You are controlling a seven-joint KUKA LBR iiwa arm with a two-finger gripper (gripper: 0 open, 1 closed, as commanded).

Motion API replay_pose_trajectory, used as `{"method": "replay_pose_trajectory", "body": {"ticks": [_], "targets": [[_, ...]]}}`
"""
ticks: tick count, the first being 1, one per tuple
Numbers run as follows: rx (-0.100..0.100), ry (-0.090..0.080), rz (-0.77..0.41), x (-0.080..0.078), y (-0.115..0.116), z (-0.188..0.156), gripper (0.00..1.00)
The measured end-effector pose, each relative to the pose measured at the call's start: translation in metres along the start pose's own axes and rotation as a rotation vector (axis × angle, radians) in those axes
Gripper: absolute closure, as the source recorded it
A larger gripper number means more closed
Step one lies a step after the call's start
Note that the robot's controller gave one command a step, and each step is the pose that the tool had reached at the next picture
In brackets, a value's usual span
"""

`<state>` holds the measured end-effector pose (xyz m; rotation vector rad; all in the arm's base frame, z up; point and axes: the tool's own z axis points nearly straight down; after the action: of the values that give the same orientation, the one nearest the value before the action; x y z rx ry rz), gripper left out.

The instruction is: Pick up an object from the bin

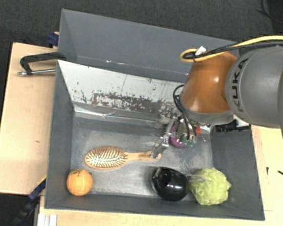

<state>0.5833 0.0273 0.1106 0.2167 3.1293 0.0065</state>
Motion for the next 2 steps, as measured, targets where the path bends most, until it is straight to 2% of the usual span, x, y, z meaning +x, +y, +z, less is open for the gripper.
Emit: {"method": "replay_pose_trajectory", "body": {"ticks": [1,2], "targets": [[0.004,0.004,-0.178,0.026,0.032,-0.014,0.0],[0.002,0.003,-0.263,0.06,0.051,0.016,0.0]]}}
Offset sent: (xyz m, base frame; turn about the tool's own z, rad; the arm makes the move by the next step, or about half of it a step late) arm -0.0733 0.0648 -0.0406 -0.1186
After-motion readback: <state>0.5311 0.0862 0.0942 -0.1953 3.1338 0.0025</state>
